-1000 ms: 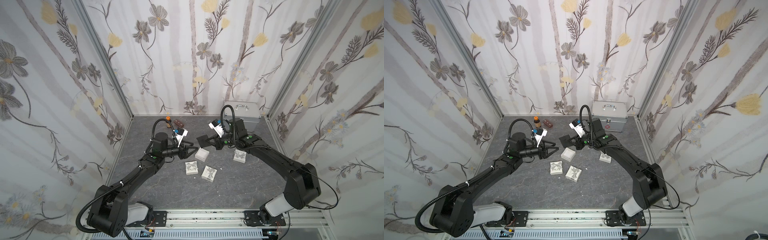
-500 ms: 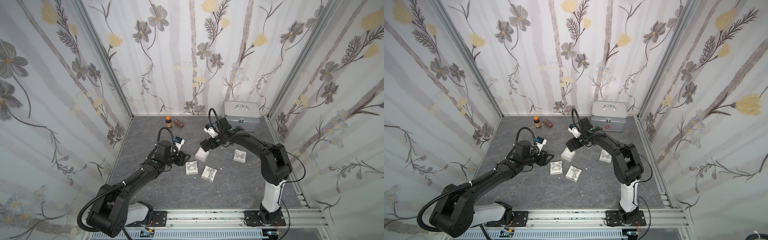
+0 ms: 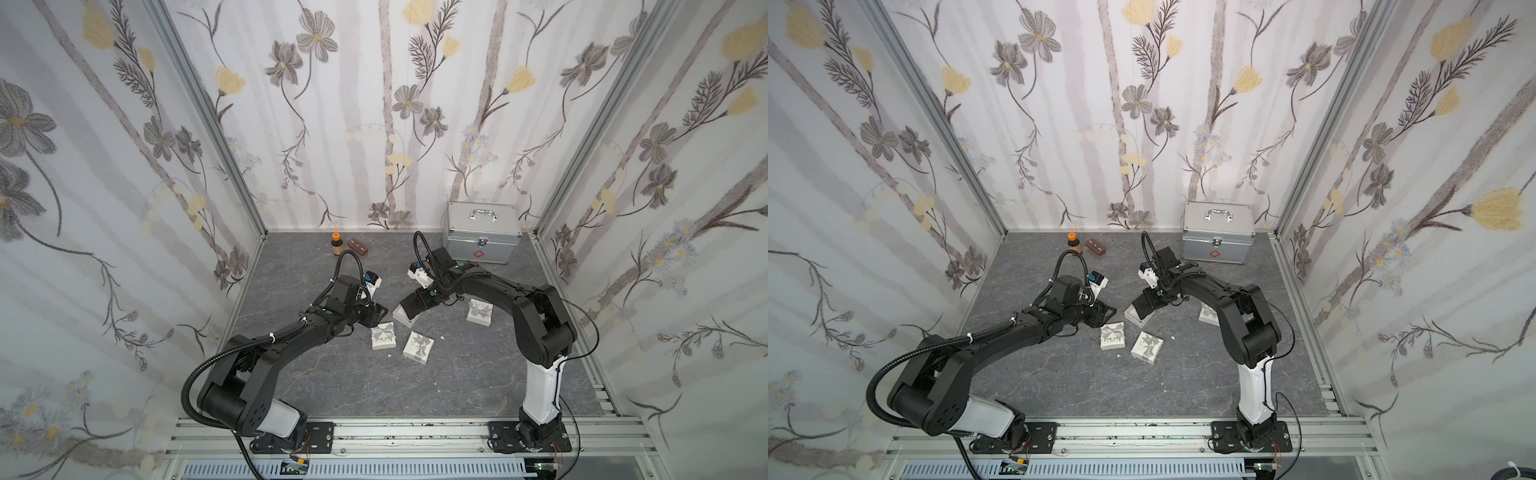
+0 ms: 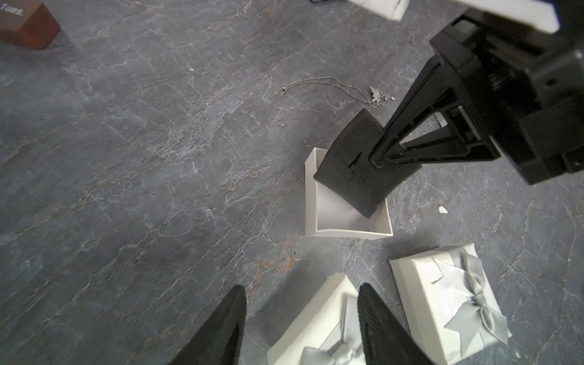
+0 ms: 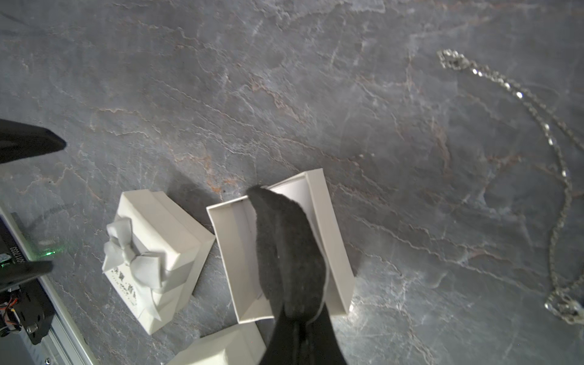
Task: Take the necklace out of the lift-off lid jewelry box
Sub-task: Place the inner lining in the jewelry box.
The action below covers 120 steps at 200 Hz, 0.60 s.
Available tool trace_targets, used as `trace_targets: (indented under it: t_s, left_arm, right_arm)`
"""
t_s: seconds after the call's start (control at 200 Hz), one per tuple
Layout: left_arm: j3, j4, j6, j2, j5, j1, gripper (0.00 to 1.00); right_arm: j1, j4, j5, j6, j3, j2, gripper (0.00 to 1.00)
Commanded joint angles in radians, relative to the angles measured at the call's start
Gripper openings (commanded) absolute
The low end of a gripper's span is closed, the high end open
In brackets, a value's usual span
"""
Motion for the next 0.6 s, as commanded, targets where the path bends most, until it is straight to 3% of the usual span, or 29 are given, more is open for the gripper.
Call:
trace_targets:
  t_s: [0.0, 0.455, 0.595]
  left_arm:
    - [0.026, 0.008, 0.012, 0.033, -0.025, -0.016, 0.57]
    - [0.131, 0.004, 0.027, 0.174, -0.018, -0.102, 0.54]
    - [0.16, -0.036, 0.05, 0.2, -0.024, -0.121, 0.48]
  right_arm:
    - [-0.015, 0.068, 0.037, 0.075, -0.045, -0.037, 0.0]
    - [-0.038, 0.12, 0.01, 0.147, -0.123, -0.151, 0.0]
    - [-0.043, 0.103, -0.027, 0.11, -0.125, -0.15, 0.0]
